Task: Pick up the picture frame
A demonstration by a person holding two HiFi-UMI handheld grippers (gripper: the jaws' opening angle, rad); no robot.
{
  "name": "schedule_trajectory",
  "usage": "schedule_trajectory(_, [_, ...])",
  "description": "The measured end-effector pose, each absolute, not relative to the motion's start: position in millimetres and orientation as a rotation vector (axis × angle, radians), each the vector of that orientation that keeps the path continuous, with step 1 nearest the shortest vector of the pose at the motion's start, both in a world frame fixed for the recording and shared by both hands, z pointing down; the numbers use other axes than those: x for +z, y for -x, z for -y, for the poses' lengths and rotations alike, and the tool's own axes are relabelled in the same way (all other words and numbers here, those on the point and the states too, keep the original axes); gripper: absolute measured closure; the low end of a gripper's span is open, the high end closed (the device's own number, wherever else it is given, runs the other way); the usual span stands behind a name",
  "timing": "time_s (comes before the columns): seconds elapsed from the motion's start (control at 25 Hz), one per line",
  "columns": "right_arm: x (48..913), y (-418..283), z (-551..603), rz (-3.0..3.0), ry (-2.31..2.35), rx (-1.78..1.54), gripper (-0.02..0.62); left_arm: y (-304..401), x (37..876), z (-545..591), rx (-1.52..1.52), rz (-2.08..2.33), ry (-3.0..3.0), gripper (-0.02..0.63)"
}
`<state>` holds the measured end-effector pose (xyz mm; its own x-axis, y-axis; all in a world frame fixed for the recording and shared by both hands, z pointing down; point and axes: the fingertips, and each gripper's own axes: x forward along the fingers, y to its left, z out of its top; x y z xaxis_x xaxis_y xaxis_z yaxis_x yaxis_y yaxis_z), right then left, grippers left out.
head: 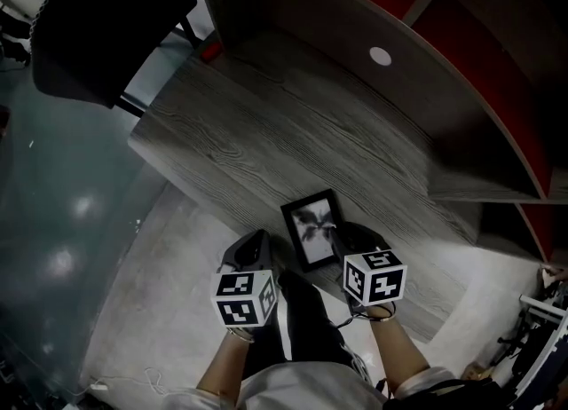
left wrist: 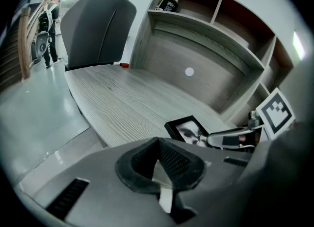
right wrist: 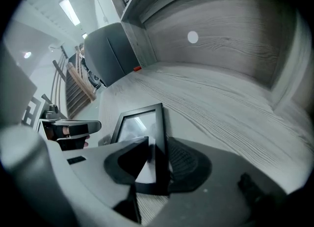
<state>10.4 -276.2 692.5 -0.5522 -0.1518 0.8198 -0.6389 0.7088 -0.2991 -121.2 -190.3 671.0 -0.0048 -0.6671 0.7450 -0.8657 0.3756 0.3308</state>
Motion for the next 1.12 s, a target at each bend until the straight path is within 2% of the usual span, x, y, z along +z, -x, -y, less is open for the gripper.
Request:
schedule_trajectory(0.36, [695.4,-9.9,275.6,2.108,-0.55,0.828,0.465,122.3,677.8,185.3,0.281,1.733,-1.337,0.592])
schedule_trajectory(0.56, [696.1,-12.5,278.0,2.082,-0.52,0.906,0.502,119.2,675.4,188.8,0.291,1.729,-1.355,0.592])
schedule_trajectory(1.12, [694.7,-11.8,274.2,2.098,-0.545,0.936,0.509,117.9,665.3,193.0,0.321,1.729,-1.385,0.592])
